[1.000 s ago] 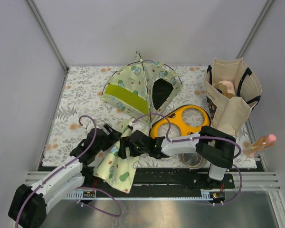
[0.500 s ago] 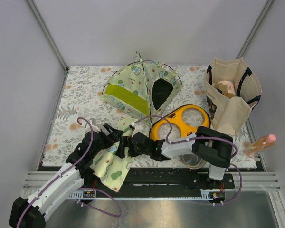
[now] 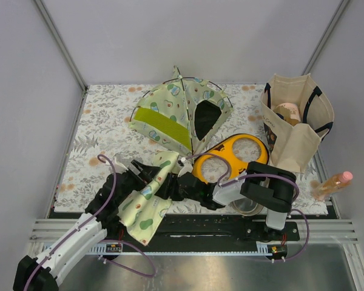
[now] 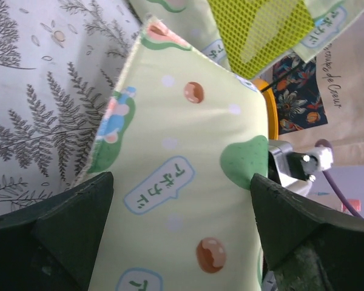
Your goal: Set up the pet tent
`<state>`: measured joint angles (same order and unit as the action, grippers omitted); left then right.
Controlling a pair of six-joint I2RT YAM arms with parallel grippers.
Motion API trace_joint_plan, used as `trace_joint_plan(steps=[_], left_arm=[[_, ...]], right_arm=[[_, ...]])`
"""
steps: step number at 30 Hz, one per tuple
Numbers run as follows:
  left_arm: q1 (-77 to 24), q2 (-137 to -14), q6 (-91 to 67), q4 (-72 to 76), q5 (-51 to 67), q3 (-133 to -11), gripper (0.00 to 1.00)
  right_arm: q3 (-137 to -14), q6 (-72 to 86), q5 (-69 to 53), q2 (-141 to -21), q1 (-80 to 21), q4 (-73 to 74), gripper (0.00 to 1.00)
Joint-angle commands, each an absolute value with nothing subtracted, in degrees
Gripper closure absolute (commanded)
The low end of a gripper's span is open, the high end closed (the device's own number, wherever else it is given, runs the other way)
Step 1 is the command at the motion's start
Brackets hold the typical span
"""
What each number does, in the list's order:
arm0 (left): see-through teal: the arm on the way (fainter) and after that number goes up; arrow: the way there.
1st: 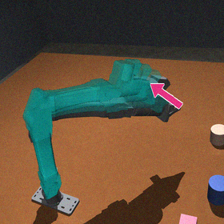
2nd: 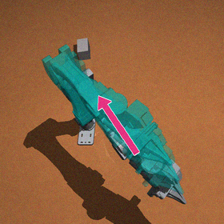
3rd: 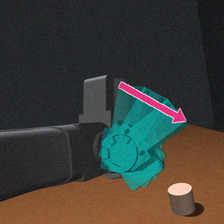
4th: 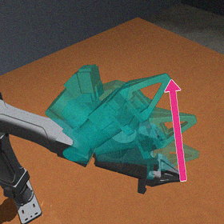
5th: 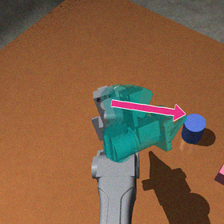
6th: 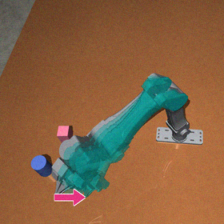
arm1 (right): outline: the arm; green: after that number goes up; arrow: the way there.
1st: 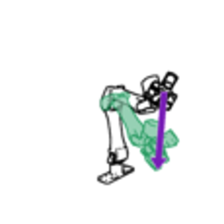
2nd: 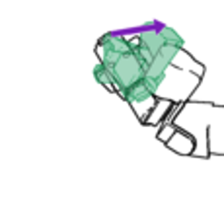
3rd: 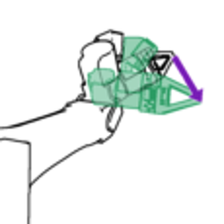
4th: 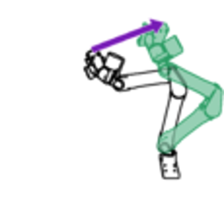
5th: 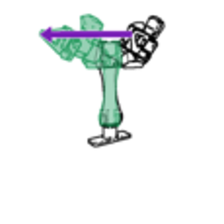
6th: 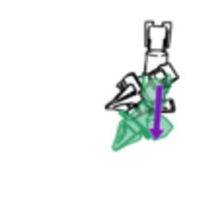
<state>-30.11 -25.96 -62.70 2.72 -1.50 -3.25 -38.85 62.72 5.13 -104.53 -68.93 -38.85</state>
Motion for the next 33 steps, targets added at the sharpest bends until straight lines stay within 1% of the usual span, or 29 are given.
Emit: trace_joint_plan(steps=[1, 5, 11, 14, 16, 20, 22, 26, 27, 28, 29, 30, 31, 33], left_arm=[[-31.0, -22.9, -57.9, 1.0, 3.9, -4.8, 0.03], [-31.0, -21.4, -52.3, -4.9, 5.5, -7.5, 0.01], [-31.0, -24.6, -49.6, -1.8, 11.8, -7.7, 0.01], [-31.1, -28.0, -48.2, -3.0, 12.5, -8.3, 0.02], [-31.0, -29.8, -47.2, -4.9, 10.9, -8.9, 0.07], [-31.1, -32.2, -45.7, -5.5, 9.8, -10.4, 0.19], [-31.1, -33.6, -44.0, -5.6, 10.5, -11.3, 0.21], [-32.2, -37.0, -42.5, -5.9, 11.9, -12.9, 0.23], [-32.9, -37.8, -42.3, -5.9, 11.9, -13.2, 0.22], [-33.7, -38.1, -42.1, -6.1, 11.4, -13.4, 0.18], [-34.4, -38.5, -41.8, -6.4, 10.6, -13.6, 0.09], [-35.1, -38.6, -41.5, -6.8, 10.1, -13.7, 0.04], [-35.9, -38.7, -41.3, -7.6, 9.0, -14.0, 0.02], [-36.7, -38.7, -40.8, -8.9, 7.5, -14.3, 0.02]], right_arm=[[-37.1, 66.0, 5.1, -106.1, -69.1, -32.3, 0.38], [-37.8, 67.2, 4.8, -104.2, -68.5, -29.3, 0.32], [-39.8, 67.2, 2.8, -102.9, -66.6, -26.2, 0.21], [-39.9, 66.4, 3.0, -102.1, -66.4, -25.1, 0.21], [-39.6, 65.8, 3.2, -101.8, -66.4, -25.0, 0.24], [-37.9, 65.1, 3.3, -101.3, -66.4, -26.5, 0.37], [-37.7, 64.3, 3.2, -101.3, -66.4, -27.2, 0.39], [-38.3, 62.8, 3.7, -101.3, -66.4, -27.3, 0.41], [-38.5, 62.2, 3.9, -101.2, -66.4, -27.2, 0.41], [-38.7, 61.9, 4.1, -101.1, -66.4, -27.1, 0.41], [-38.8, 61.4, 4.1, -100.6, -66.4, -27.0, 0.41], [-39.0, 60.8, 4.5, -100.4, -66.4, -26.7, 0.41], [-39.1, 60.4, 4.7, -100.0, -66.4, -26.1, 0.41], [-39.4, 59.6, 5.2, -99.3, -66.4, -25.4, 0.40]])
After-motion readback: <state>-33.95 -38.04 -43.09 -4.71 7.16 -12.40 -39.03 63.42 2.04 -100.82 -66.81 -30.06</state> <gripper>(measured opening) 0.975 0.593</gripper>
